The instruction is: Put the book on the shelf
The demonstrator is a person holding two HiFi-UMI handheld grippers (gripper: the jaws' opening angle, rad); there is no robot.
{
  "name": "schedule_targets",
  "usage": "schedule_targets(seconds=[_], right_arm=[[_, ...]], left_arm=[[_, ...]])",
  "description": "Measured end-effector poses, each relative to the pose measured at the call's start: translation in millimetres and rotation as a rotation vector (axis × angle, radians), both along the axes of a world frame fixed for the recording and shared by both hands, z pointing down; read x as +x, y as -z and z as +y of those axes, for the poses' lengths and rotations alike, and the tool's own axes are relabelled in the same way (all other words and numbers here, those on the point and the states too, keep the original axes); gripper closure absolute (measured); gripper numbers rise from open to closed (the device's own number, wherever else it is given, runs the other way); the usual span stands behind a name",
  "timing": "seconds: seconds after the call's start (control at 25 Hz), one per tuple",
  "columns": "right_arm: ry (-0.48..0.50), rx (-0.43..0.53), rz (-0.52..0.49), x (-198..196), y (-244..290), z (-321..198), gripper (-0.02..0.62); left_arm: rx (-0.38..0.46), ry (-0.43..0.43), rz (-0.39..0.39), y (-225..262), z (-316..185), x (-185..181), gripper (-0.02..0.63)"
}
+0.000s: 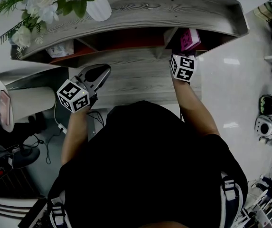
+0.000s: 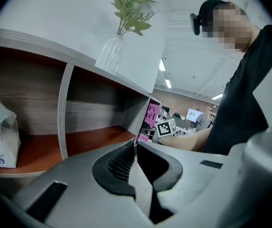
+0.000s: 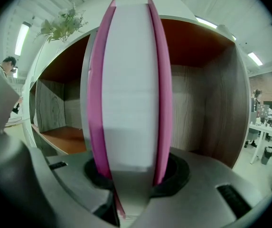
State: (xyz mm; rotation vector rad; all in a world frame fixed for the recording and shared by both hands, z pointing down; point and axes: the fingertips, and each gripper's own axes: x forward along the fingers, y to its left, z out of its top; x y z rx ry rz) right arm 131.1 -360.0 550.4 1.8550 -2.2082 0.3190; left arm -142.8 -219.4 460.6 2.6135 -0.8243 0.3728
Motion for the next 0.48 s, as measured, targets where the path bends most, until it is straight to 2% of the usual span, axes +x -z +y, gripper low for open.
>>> schedule_targets(seconds=[0.48], right_arm=[[-0.018,0.004,0.002,-4.7,-0.4,-9.7,0.448]], left_arm=[[-0.003,0.008,-0.002,-0.2,-7.7,-12.0,0.572]])
